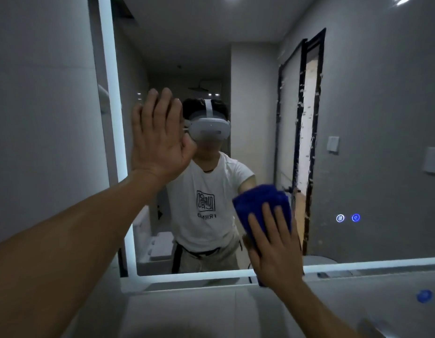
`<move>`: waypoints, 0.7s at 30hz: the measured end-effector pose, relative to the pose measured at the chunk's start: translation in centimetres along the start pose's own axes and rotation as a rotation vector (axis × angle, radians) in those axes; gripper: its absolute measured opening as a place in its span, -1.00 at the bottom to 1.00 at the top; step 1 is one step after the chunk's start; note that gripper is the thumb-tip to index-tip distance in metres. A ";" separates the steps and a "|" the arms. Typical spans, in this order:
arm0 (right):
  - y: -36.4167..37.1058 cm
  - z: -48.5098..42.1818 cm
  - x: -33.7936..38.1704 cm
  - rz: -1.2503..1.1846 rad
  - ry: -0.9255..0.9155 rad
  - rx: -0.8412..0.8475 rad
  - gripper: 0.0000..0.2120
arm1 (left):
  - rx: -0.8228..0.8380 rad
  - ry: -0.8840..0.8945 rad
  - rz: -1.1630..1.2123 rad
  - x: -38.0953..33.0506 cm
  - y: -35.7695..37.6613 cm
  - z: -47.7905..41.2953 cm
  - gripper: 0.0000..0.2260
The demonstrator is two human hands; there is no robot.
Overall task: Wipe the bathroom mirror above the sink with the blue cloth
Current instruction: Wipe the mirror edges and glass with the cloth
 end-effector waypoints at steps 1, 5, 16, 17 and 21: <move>0.2 1.8 0.4 0.007 -0.037 0.036 -0.26 | -0.002 -0.001 -0.003 0.0 0.0 0.0 -0.43; -1.5 -3.0 -2.2 -0.031 -0.018 0.017 -0.33 | -0.021 -0.002 -0.034 -0.1 0.0 -0.2 -0.43; -3.4 -11.0 -4.5 -0.067 0.111 -0.093 -0.34 | -0.064 0.031 -0.012 0.0 0.2 -0.3 -0.38; -3.0 -9.1 -3.7 -0.062 0.082 -0.080 -0.35 | -0.054 0.041 -0.011 0.0 0.2 -0.3 -0.36; -3.1 -8.8 -4.3 -0.065 0.079 -0.039 -0.36 | 0.006 0.076 -0.035 -0.4 0.5 -0.3 -0.32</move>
Point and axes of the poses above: each hand's wrist, its own z-axis away from the middle knuckle, its own y-axis out of the palm, x = y × z, the point moved 8 cm from there along -z, towards the middle knuckle, and after that the axes turned 12 degrees about -y, right-handed, at the moved point
